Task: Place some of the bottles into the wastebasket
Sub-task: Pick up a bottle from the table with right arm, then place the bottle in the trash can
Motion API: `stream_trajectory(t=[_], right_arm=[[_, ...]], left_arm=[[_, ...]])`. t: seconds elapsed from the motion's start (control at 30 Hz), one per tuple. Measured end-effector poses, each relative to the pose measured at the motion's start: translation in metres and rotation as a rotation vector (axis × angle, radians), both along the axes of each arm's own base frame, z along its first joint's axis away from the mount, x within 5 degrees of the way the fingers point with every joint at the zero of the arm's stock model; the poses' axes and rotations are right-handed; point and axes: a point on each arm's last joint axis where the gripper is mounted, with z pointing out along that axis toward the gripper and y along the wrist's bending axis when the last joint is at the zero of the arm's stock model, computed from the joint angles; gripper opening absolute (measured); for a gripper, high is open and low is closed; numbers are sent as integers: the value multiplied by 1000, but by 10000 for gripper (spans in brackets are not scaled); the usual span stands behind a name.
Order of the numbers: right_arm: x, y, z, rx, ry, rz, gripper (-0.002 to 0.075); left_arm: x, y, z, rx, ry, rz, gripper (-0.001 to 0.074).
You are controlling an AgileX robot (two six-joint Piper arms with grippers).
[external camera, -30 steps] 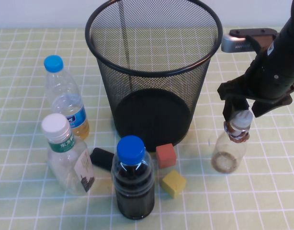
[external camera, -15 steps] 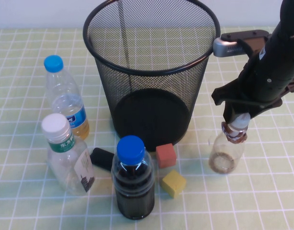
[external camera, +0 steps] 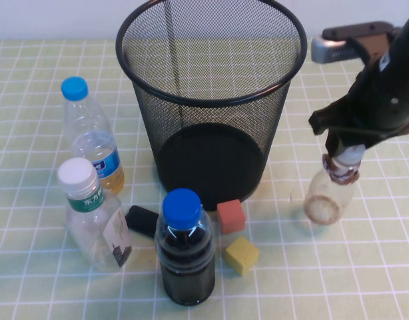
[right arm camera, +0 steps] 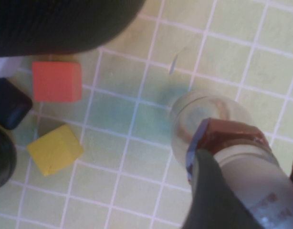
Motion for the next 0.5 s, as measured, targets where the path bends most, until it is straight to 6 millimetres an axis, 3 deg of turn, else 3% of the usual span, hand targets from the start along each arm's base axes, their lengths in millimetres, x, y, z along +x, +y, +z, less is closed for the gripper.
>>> stream_trajectory(t=[0.13,0.5], right_arm=[[-10,-4,35,48,-111,0,276],[-51,-31,165,202,-568,-83,276]], left_arm=[[0,0,0,0,0,0,-4],[0,0,0,0,0,0,-4]])
